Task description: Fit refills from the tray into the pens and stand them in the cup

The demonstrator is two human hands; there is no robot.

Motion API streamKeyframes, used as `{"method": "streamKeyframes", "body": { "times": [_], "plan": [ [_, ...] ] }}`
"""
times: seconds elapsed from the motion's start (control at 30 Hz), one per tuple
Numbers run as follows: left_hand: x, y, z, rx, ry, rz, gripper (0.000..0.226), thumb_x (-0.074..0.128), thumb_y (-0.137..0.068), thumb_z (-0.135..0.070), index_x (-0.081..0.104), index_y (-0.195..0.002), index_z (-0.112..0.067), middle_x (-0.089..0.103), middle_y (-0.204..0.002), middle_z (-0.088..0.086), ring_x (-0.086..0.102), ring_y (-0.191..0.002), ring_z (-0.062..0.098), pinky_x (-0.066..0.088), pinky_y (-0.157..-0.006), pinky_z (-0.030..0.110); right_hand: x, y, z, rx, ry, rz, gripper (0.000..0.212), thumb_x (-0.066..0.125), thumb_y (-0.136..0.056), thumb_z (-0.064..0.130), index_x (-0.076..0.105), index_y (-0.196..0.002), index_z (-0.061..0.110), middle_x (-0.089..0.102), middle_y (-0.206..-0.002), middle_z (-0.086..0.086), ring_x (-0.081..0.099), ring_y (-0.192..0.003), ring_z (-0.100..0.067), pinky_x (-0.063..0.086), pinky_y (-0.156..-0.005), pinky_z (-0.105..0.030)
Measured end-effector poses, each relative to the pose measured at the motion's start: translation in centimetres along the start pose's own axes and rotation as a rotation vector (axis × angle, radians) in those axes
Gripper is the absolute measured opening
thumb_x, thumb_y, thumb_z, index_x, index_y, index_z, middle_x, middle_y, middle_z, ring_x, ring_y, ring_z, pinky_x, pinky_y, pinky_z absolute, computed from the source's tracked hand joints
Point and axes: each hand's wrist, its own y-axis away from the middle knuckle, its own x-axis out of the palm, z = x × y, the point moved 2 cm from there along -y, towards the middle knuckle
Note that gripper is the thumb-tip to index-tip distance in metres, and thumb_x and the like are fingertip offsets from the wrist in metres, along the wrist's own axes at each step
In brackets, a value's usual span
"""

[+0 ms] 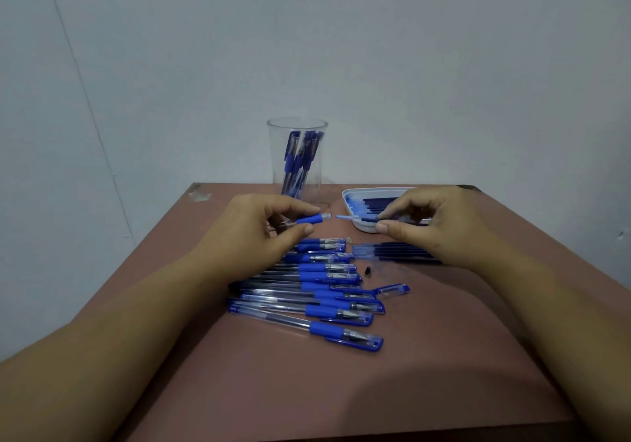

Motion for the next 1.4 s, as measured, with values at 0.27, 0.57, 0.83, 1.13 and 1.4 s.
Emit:
{"method": "streamKeyframes", "body": {
  "times": [0.27, 0.57, 0.83, 1.13, 1.4],
  "plan": [
    [0.1, 0.0, 0.1, -0.004, -0.052, 0.022, 0.026, 0.072, -0.085, -0.028, 0.070, -0.109, -0.038, 0.070, -0.082, -0.018, 0.062, -0.077, 0.010, 0.047, -0.063, 0.010, 0.4, -0.1, -0.4, -0.010, 0.025, 0.020, 0.008, 0.079, -0.074, 0.028, 0.072, -0.077, 0.033, 0.071, -0.076, -0.004, 0.062, -0.071, -0.020, 0.048, -0.061, -0.022],
    [-0.4, 0.0, -0.3, 0.094, -0.214, 0.077, 0.028, 0.074, -0.084, -0.031, 0.072, -0.111, -0.036, 0.048, -0.069, -0.042, 0.061, -0.075, -0.001, 0.042, -0.061, 0.003, 0.5, 0.0, 0.1, -0.028, 0.094, 0.060, 0.017, 0.080, -0.076, 0.020, 0.070, -0.075, 0.034, 0.066, -0.067, 0.010, 0.060, -0.069, -0.013, 0.044, -0.061, -0.011],
    [-0.1, 0.1, -0.5, 0.093, -0.111, 0.111, 0.026, 0.074, -0.083, -0.030, 0.072, -0.108, -0.037, 0.061, -0.074, -0.040, 0.064, -0.079, 0.001, 0.047, -0.064, 0.008, 1.2, -0.1, -0.3, -0.023, 0.000, 0.120, 0.011, 0.070, -0.068, 0.045, 0.071, -0.077, 0.038, 0.069, -0.073, 0.011, 0.058, -0.063, -0.003, 0.043, -0.059, -0.012],
    [0.0, 0.1, -0.3, 0.020, -0.031, 0.066, 0.027, 0.074, -0.084, -0.027, 0.072, -0.109, -0.036, 0.069, -0.085, -0.024, 0.063, -0.077, 0.006, 0.047, -0.063, 0.009, 0.5, -0.1, -1.0, -0.031, 0.015, 0.045, 0.019, 0.075, -0.078, 0.033, 0.065, -0.094, 0.033, 0.066, -0.086, 0.006, 0.060, -0.076, -0.004, 0.049, -0.068, -0.016],
    [0.3, 0.1, -0.2, 0.001, -0.026, 0.082, 0.027, 0.074, -0.084, -0.029, 0.071, -0.109, -0.038, 0.068, -0.089, -0.026, 0.064, -0.079, 0.004, 0.047, -0.065, 0.009, 1.7, -0.2, -0.9, -0.057, 0.036, 0.150, 0.024, 0.069, -0.087, 0.025, 0.067, -0.097, 0.047, 0.069, -0.089, 0.015, 0.059, -0.076, -0.011, 0.048, -0.068, -0.019]
  ]
}}
